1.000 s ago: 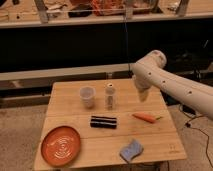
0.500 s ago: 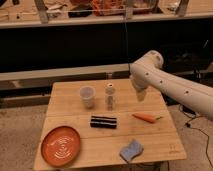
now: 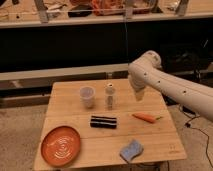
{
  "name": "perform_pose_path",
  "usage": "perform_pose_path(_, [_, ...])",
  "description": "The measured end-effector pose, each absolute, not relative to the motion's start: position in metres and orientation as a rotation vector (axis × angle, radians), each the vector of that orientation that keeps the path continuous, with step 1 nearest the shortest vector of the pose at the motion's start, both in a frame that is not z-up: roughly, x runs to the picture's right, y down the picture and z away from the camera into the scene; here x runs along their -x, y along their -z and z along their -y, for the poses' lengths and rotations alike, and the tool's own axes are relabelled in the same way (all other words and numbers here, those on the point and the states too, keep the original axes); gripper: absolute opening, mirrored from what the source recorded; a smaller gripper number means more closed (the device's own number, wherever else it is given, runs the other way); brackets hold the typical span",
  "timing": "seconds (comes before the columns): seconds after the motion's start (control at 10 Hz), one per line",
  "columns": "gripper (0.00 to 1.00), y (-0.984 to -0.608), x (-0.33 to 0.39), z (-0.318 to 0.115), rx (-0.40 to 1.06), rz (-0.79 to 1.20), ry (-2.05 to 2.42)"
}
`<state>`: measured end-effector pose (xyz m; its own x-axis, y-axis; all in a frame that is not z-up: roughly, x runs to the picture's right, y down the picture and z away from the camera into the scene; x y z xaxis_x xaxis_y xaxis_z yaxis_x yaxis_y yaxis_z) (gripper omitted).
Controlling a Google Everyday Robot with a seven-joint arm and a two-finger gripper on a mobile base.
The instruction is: Knock the bottle over
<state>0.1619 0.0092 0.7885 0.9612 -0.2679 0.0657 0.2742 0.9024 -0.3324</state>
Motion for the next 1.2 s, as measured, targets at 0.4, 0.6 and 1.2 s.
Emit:
perform_pose_path(0.4, [0.80, -0.793, -0.157, -0.009, 0.343, 0.025, 0.290])
perform_pose_path(0.6, [0.80, -0.796, -0.151, -0.008, 0.341, 0.031, 0.301])
perform_pose_path(1.2, [0.80, -0.805, -0.143, -0.006, 0.338, 0.041, 0.313])
